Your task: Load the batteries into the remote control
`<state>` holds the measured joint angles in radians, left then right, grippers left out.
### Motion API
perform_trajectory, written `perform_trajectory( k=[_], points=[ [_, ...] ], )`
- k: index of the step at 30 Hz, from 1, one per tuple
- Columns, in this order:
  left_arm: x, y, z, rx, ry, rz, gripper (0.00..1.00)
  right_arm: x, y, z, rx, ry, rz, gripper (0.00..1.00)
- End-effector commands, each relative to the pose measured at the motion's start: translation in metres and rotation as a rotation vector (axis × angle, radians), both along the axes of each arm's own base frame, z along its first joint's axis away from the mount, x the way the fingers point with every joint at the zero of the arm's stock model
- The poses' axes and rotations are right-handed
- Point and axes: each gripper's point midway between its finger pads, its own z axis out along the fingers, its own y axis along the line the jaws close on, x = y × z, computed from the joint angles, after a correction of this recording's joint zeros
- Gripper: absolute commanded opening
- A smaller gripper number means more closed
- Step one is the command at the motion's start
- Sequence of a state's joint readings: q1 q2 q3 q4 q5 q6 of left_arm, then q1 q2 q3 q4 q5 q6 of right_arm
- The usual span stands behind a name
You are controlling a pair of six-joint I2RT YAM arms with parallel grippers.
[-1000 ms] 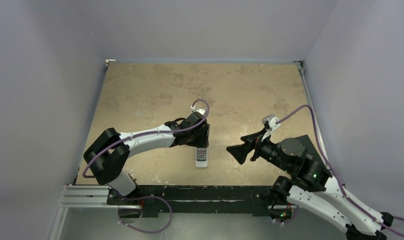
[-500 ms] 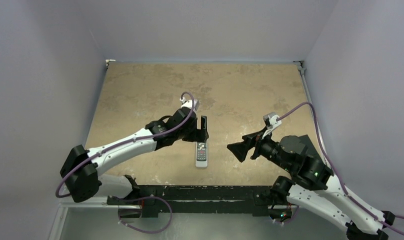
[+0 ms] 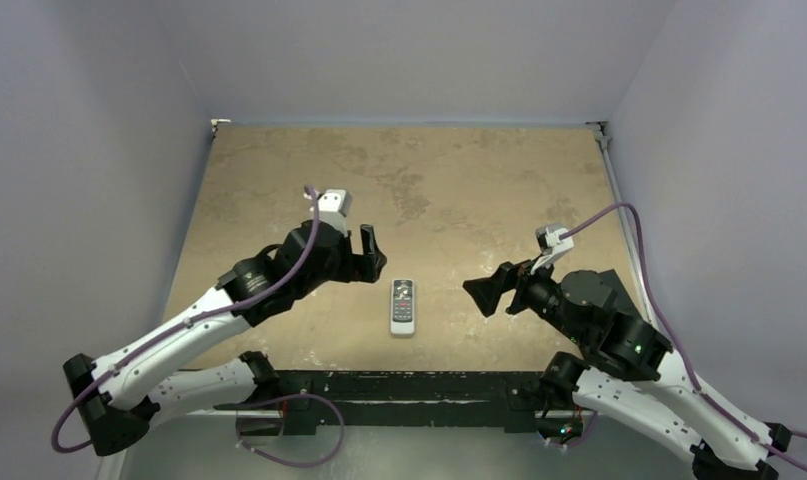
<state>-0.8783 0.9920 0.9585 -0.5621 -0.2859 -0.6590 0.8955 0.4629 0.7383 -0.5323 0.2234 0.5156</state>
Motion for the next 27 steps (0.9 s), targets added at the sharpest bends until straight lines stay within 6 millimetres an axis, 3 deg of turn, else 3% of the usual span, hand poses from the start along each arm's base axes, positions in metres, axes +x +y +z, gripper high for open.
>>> perform_trajectory(
  k=[1,8,18,24,27],
  points=[
    [-0.005,0.03,0.03,-0.008,-0.109,0.048,0.91,0.007,-0.016,0.018,0.017,-0.044,-0.081,0.99],
    [-0.019,0.063,0.049,-0.005,-0.191,0.074,0.99,0.008,-0.022,0.018,0.028,-0.054,-0.116,0.99],
    [-0.025,0.094,0.043,0.039,-0.243,0.127,0.99,0.01,-0.026,0.017,0.032,-0.069,-0.13,0.99],
    [-0.029,0.087,0.041,0.007,-0.263,0.074,0.99,0.011,-0.027,0.015,0.023,-0.062,-0.141,0.99],
    [-0.029,0.094,0.045,-0.003,-0.281,0.104,0.99,0.011,-0.027,0.015,0.024,-0.062,-0.143,0.99]
  ],
)
